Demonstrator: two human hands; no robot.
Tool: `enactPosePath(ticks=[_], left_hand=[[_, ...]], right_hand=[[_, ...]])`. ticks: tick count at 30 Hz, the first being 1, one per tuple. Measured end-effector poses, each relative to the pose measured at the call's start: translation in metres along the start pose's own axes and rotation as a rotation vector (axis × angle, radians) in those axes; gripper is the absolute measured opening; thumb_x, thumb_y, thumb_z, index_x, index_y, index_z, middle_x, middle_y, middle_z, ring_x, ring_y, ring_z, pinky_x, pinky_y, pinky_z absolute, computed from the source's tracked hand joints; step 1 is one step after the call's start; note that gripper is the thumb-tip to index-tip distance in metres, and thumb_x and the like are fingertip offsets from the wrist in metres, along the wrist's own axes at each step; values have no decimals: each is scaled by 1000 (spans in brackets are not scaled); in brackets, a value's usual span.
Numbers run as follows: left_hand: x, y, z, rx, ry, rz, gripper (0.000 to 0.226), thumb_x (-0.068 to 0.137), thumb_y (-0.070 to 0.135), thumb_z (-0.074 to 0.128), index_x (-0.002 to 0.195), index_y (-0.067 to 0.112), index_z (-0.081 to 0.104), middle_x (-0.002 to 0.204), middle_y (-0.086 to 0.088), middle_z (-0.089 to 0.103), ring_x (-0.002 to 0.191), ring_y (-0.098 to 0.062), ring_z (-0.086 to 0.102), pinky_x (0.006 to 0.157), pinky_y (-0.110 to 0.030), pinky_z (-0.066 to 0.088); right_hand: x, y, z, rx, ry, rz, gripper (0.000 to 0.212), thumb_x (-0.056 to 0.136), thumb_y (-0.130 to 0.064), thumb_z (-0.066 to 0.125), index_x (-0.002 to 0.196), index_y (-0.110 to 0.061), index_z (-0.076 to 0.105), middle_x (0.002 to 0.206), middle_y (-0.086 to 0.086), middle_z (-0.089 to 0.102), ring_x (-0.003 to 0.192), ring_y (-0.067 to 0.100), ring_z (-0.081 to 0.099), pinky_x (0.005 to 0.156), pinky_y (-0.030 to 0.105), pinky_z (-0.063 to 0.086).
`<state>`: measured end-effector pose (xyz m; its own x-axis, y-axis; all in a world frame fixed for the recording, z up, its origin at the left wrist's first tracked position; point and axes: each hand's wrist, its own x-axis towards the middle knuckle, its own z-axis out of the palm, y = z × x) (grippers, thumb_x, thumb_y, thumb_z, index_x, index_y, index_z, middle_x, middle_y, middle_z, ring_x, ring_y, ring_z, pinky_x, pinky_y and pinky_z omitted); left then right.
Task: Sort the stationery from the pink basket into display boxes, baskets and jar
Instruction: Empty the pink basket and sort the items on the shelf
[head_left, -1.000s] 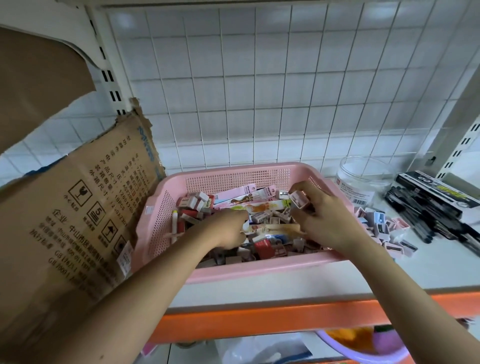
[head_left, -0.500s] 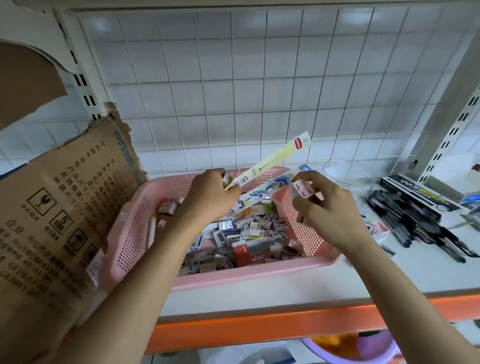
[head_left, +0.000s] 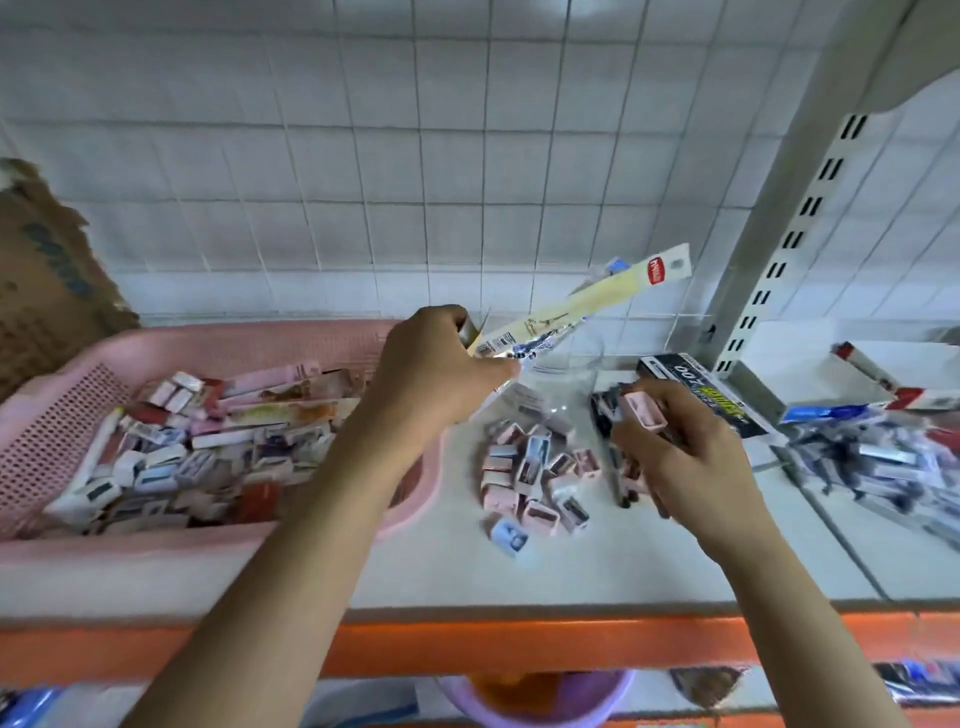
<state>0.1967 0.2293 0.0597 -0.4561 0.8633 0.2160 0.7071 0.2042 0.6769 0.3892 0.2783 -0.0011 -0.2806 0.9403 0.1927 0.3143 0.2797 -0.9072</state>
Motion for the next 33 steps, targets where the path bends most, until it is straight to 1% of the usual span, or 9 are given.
enactPosePath(ticks=[3, 6, 9, 15, 20, 23, 27, 30, 33], left_hand=[[-4, 30, 28, 15, -38, -18, 40, 72, 30, 78, 63, 15, 42, 55, 3, 38, 48, -10, 35, 41, -22, 25], [-8, 45, 52, 22, -48, -48, 23, 75, 22, 73, 77, 5, 58, 60, 1, 48, 49, -11, 40, 37, -16, 28], [-16, 52, 68, -6, -76, -104, 18, 78, 18, 67, 87, 2, 66, 63, -4, 57, 49, -15, 46, 35, -14, 28], [-31, 37, 84, -230, -107, -349, 6, 77, 17, 68, 78, 11, 67, 61, -3, 59, 53, -20, 56, 52, -28, 46], [-50, 2, 86, -364, -61, -474, 19, 83, 14, 64, 63, 15, 64, 40, 7, 48, 34, -7, 45, 43, -19, 37], [-55, -10, 80, -400, -2, -467, 18, 85, 12, 61, 67, 11, 64, 49, -2, 53, 37, -10, 43, 43, -21, 36], [-55, -18, 76, -377, -2, -404, 14, 85, 15, 63, 76, 5, 65, 52, -4, 51, 45, -17, 46, 49, -28, 40], [-53, -21, 79, -322, 6, -347, 17, 85, 17, 62, 80, 0, 65, 56, -9, 54, 50, -20, 50, 49, -31, 44], [-51, -24, 81, -284, 13, -310, 15, 85, 18, 62, 76, 6, 65, 63, -14, 62, 53, -22, 54, 52, -38, 50]], right_hand=[[2, 19, -33, 42, -41, 39, 21, 86, -10, 59, 86, -31, 60, 49, -5, 54, 37, 9, 42, 36, 17, 31], [3, 34, -54, 70, -97, 71, 18, 87, -12, 60, 87, -30, 60, 54, -3, 57, 42, 12, 45, 42, 21, 33], [0, 44, -67, 156, -150, 134, 11, 90, -11, 58, 92, -22, 57, 49, -1, 55, 36, 9, 43, 37, 18, 30], [2, 57, -65, 167, -209, 142, 4, 93, -17, 56, 96, -20, 54, 55, -1, 53, 36, 3, 46, 35, 15, 30], [22, 57, -31, 16, -295, 72, 7, 90, -24, 58, 94, -27, 54, 58, -7, 60, 48, 4, 51, 45, 15, 35], [37, 53, -3, -148, -354, 23, 14, 88, -32, 59, 99, -24, 54, 69, -6, 66, 59, 12, 56, 51, 21, 40], [50, 40, 22, -280, -395, -72, 25, 89, -41, 58, 98, -17, 55, 63, -4, 61, 54, 9, 52, 43, 12, 35], [58, 36, 27, -423, -446, -95, 39, 89, -53, 52, 98, -16, 60, 64, -5, 60, 62, 11, 55, 52, 20, 36], [62, 37, 26, -476, -495, -73, 44, 91, -55, 41, 100, -18, 64, 73, -4, 64, 67, 13, 59, 57, 25, 40]])
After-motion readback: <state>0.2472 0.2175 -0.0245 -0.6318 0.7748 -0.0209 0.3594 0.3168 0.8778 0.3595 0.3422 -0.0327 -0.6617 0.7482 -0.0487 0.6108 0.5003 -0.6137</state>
